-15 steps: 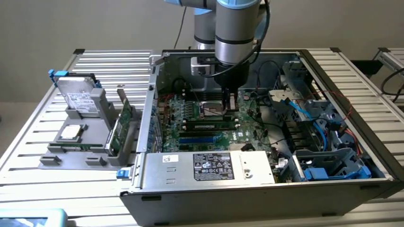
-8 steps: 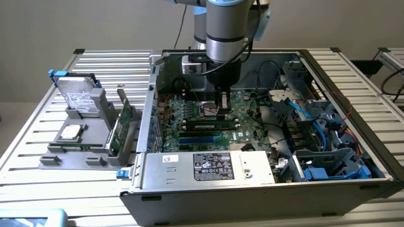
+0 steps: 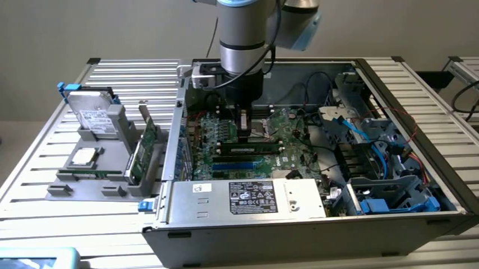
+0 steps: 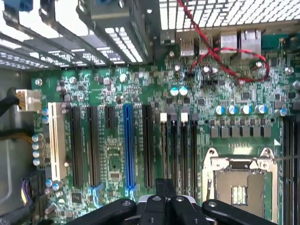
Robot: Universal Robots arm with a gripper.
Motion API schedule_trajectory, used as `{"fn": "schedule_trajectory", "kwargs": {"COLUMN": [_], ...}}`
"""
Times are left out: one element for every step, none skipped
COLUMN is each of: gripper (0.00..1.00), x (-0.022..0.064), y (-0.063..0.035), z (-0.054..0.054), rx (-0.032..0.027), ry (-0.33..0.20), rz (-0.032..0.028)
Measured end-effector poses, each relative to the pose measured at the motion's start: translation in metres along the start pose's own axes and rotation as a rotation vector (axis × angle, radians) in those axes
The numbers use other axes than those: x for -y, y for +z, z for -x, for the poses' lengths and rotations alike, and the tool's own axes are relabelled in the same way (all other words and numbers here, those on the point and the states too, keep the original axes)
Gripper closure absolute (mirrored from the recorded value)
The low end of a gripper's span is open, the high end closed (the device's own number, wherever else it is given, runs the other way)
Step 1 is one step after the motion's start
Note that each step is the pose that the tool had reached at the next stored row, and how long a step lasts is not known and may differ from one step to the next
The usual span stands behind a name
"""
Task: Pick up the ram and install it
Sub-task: 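Press down the ram until it locks into place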
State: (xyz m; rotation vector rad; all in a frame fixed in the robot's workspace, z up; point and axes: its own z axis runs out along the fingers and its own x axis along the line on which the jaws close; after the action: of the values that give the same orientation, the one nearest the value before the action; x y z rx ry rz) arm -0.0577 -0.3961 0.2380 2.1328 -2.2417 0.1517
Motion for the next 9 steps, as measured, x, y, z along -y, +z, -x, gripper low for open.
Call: {"fn": "schedule_trajectory", "kwargs": {"gripper": [0.89, 0.89, 0.89, 0.89, 0.89, 0.89, 0.89, 0.89, 0.89], "x": [-0.0045, -0.0090, -0.0127, -0.0143, -0.0146, -0.0146, -0.0149, -0.0162, -0.0178], "y": [-0.0002, -0.0003, -0.0005, -0.0003, 0.0000, 0.0003, 0.0005, 0.0006, 0.0007], "z": [0.000, 0.000, -0.001, -0.001, -0.001, -0.001, -0.001, -0.001, -0.001], "rx": [0.0000, 0.0000, -0.0001, 0.0001, 0.0001, 0.0000, -0.0001, 0.0000, 0.0001], "ry": [0.000, 0.000, 0.000, 0.000, 0.000, 0.000, -0.001, -0.002, -0.003], "rz": [0.0000, 0.0000, 0.0000, 0.0000, -0.0001, 0.0000, -0.0001, -0.0003, -0.0004]}}
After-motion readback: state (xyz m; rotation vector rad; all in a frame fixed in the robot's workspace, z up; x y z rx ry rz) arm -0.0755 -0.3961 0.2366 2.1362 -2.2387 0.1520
